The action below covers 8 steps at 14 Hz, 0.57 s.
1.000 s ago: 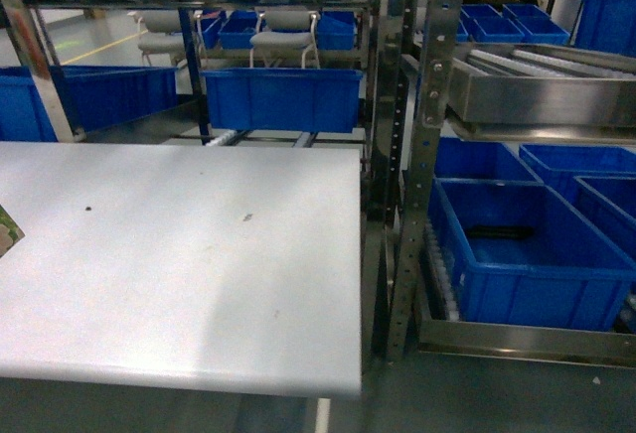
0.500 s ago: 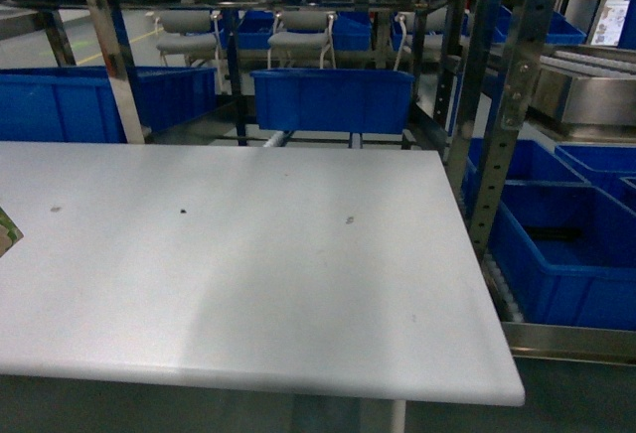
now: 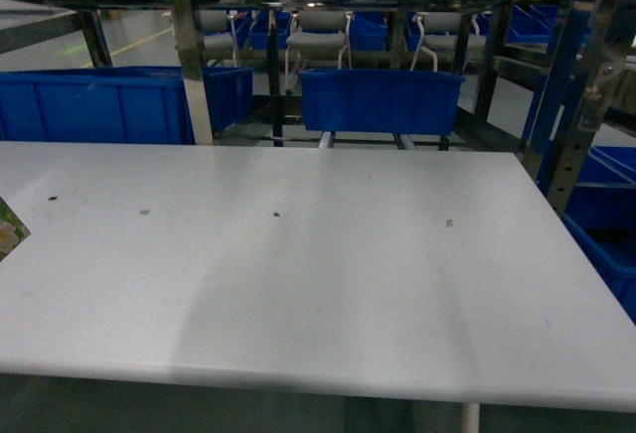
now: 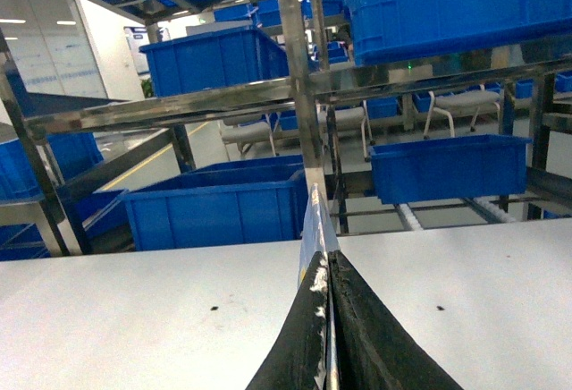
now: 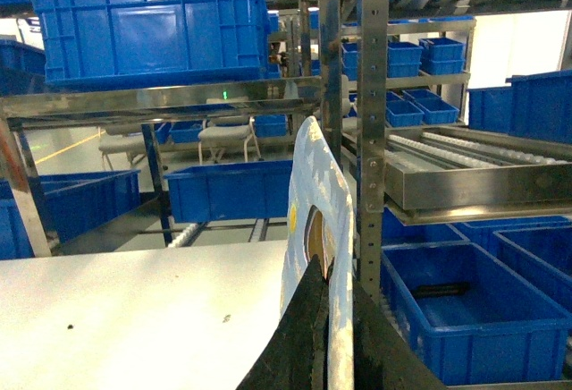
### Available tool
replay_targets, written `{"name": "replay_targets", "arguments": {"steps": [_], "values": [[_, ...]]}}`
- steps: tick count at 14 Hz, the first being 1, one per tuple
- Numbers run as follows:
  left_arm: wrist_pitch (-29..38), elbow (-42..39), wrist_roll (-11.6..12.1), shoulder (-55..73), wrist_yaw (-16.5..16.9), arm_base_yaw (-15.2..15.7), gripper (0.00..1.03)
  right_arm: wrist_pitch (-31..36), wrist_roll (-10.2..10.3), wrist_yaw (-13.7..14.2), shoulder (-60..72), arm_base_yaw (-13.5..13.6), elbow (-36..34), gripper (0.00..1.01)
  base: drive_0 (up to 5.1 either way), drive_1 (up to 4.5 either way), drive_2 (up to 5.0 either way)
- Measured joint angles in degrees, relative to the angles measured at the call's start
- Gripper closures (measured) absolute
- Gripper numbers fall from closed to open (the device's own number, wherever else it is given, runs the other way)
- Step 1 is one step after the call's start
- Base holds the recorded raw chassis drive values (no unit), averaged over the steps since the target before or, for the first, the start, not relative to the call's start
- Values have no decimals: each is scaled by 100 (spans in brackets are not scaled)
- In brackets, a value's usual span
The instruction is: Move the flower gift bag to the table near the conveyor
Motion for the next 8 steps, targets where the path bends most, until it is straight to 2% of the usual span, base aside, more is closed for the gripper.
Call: {"name": "replay_targets", "arguments": {"steps": [8], "values": [[-2, 0, 0, 0, 0, 0, 101, -4, 0, -2, 2, 0, 0, 99, -487, 254, 254]]}}
